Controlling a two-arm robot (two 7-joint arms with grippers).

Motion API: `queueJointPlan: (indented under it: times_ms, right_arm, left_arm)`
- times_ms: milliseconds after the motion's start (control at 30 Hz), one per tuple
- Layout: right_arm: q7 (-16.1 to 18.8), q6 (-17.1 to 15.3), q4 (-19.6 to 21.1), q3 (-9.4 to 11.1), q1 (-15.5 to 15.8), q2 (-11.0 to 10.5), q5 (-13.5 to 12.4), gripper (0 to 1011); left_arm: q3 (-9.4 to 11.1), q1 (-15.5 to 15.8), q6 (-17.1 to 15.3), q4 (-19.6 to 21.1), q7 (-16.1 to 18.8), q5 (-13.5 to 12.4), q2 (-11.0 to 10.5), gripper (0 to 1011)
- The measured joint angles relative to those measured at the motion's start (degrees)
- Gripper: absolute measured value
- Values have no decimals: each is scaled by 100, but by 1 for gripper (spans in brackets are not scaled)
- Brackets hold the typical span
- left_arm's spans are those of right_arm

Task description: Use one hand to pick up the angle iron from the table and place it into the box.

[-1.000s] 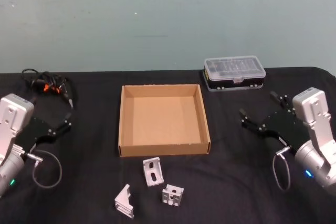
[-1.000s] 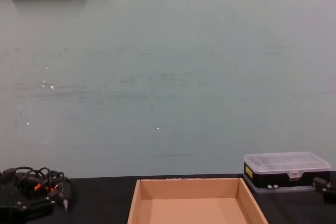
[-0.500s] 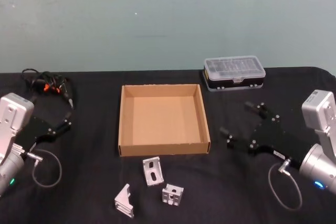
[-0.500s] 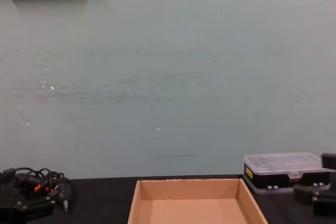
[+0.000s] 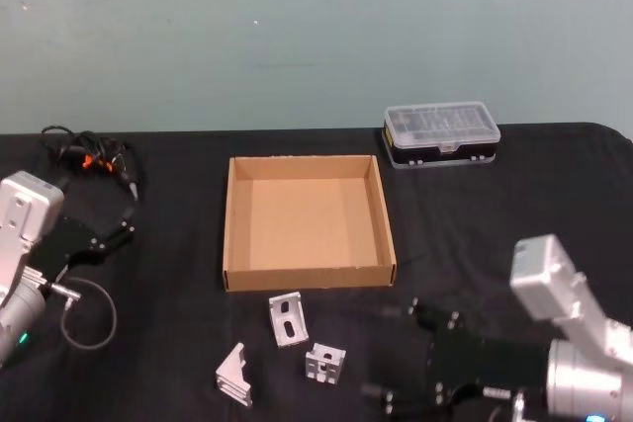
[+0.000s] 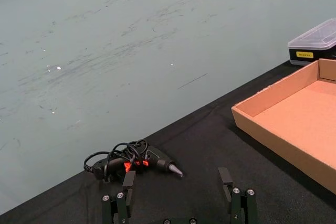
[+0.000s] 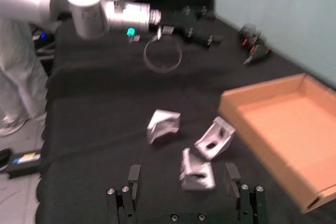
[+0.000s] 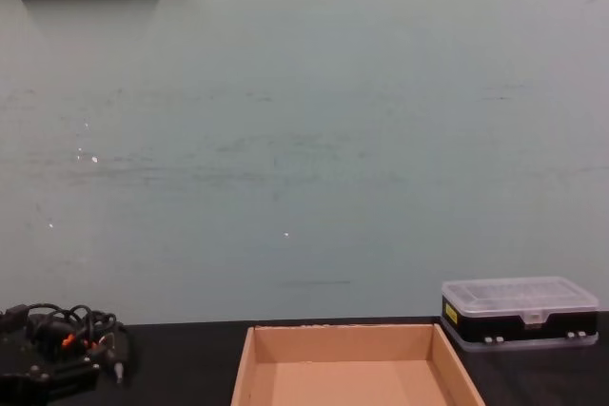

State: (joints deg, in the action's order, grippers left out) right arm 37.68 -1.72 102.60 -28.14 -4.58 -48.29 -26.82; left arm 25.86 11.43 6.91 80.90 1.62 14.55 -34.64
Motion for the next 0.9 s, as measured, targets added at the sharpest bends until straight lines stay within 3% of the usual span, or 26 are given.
queueJointPlan:
  times_ms: [100, 367, 900]
  right_arm:
    - [-129, -451, 50, -139, -8, 116, 149, 1003]
    - [-544, -1197, 54, -301, -123, 509, 331, 1003]
    - [-880, -2050, -62, -488, -432, 1025, 552, 1003]
  left_arm:
    - [0, 0, 0, 0, 0, 0, 0, 1000]
    - [0, 0, 0, 0, 0, 0, 0, 1000]
    - [0, 0, 0, 0, 0, 0, 0, 1000]
